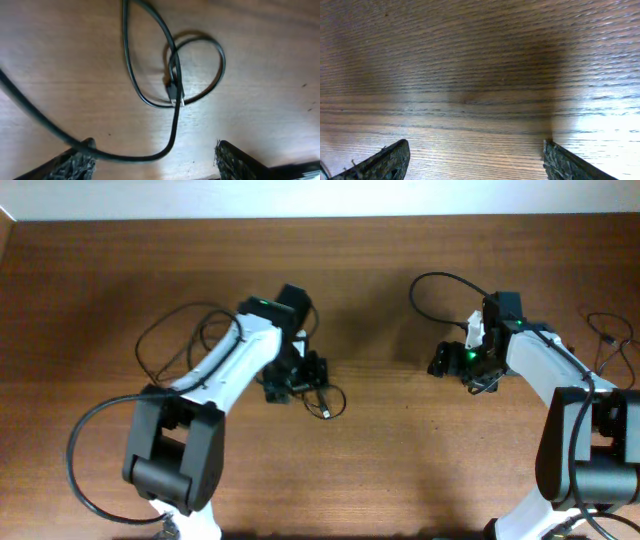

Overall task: Untangle cables
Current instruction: 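Bring both grippers to the cable pile center and grasp strands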

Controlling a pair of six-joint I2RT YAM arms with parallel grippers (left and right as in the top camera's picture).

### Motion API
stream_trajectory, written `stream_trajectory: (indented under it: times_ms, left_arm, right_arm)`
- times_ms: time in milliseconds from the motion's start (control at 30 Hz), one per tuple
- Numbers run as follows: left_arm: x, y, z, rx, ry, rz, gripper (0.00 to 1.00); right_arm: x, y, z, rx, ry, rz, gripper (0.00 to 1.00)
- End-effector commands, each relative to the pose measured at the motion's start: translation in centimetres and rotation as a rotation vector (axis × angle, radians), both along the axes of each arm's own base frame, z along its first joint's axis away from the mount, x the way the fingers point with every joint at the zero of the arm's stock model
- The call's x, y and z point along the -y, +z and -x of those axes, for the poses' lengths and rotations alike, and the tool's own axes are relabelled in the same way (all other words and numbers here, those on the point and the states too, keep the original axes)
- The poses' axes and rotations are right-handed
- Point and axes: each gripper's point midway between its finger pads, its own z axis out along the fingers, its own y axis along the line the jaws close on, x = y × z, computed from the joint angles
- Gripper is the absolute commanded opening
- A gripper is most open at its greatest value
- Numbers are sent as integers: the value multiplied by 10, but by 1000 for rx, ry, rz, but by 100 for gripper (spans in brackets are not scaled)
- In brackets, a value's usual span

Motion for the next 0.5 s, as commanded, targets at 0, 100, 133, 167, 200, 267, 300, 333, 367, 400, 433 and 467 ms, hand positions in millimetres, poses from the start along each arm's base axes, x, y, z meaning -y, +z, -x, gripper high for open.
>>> stream_trajectory:
  times_ms: [0,100,133,167,200,267,300,333,367,400,433,467]
  left_arm:
    - [-9,-12,8,9,-14,-116,72]
    - [-14,-17,15,-20,22,-142,67]
    - [-18,-20,15,-22,53,-168,64]
    - [-20,-24,15,-14,60,-175,60]
    - [-19,-27,14,-7,61,-171,54]
    - [-20,-35,8,24,68,-169,36]
    - [-24,-36,4,37,75,-179,28]
    - [-26,-36,2,43,84,-180,22]
    - [-29,-36,-1,46,95,-180,17]
    - [-32,-36,-3,47,105,-178,3]
    - [-33,-35,-4,34,124,-155,0]
    - [-30,-34,-4,18,124,-109,0]
  right_arm:
    - [-10,-12,19,-68,15,-41,86]
    - [-18,-10,22,-76,21,-87,86]
    - [-24,-8,23,-73,35,-123,86]
    - [-30,-6,24,-71,52,-161,86]
    - [-39,-3,26,-61,90,-206,86]
    - [-58,-1,33,-67,143,-251,86]
    - [-70,-1,38,-77,177,-254,86]
    - [-76,-1,40,-81,196,-253,86]
    - [-84,-1,43,-84,223,-252,86]
    - [-97,0,47,-88,260,-261,86]
    - [-111,1,52,-88,299,-278,86]
    - [-119,2,54,-87,324,-278,86]
